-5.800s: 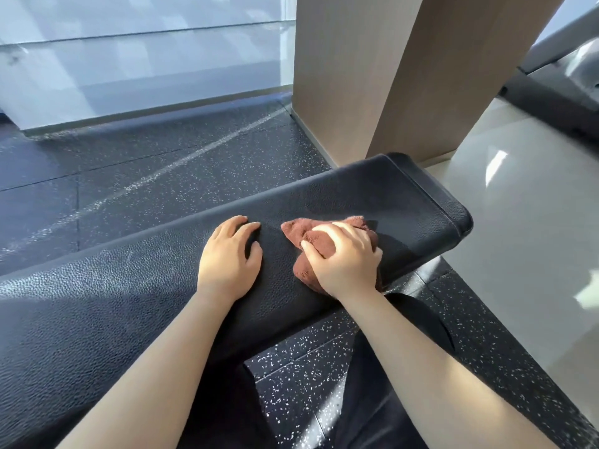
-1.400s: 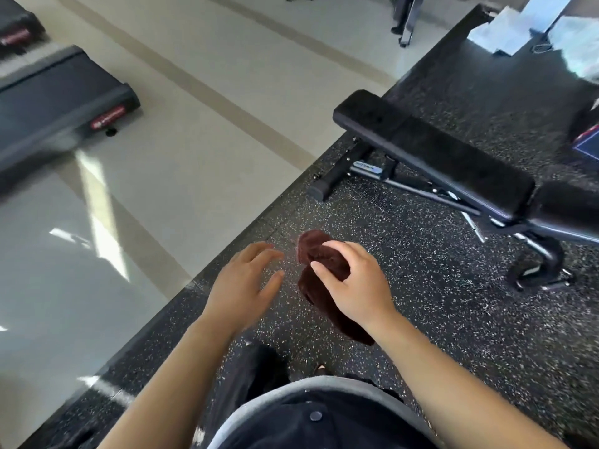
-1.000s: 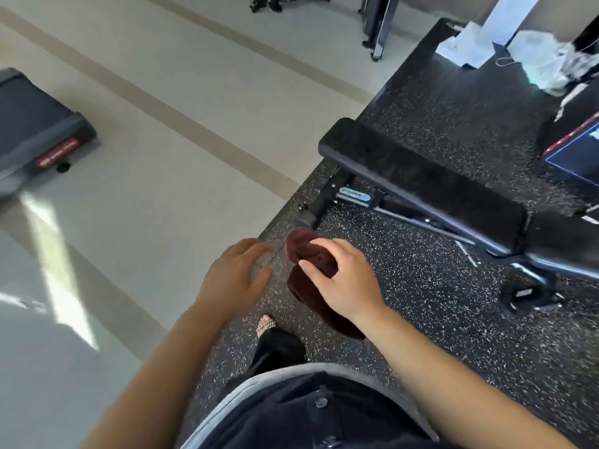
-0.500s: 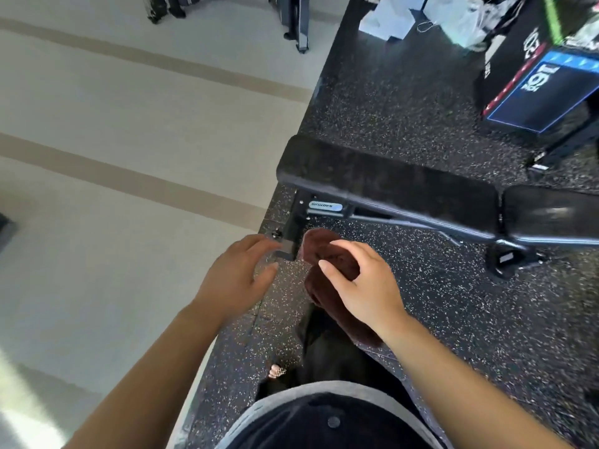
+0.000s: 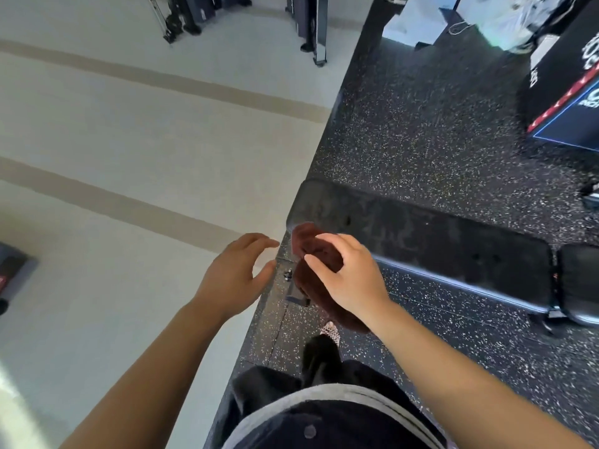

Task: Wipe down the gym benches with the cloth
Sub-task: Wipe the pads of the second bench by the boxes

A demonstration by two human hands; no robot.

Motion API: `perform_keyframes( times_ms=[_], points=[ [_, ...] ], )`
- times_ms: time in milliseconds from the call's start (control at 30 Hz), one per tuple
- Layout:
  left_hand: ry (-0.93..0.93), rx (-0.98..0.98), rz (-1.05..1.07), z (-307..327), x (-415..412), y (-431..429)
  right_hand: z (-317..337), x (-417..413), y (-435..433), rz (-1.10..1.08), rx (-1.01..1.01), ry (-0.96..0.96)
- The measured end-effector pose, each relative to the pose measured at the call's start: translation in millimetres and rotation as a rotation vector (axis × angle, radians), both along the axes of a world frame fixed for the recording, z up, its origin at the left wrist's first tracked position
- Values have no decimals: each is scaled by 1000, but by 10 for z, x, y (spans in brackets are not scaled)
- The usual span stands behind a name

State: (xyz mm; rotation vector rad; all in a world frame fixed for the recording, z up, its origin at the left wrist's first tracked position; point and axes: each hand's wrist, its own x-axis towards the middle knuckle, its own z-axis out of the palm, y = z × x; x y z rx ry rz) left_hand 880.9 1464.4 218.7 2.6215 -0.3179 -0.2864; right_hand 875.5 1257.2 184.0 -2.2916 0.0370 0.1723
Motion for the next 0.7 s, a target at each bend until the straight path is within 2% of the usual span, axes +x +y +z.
perform_keyframes(
  times_ms=[400,700],
  points=[
    [67,1,-231,-227,1239,-122,-201,923,12,-228,2,54],
    [152,-91,-341,-908,2286,-216,-814,1630,42,-452,-9,107]
  ],
)
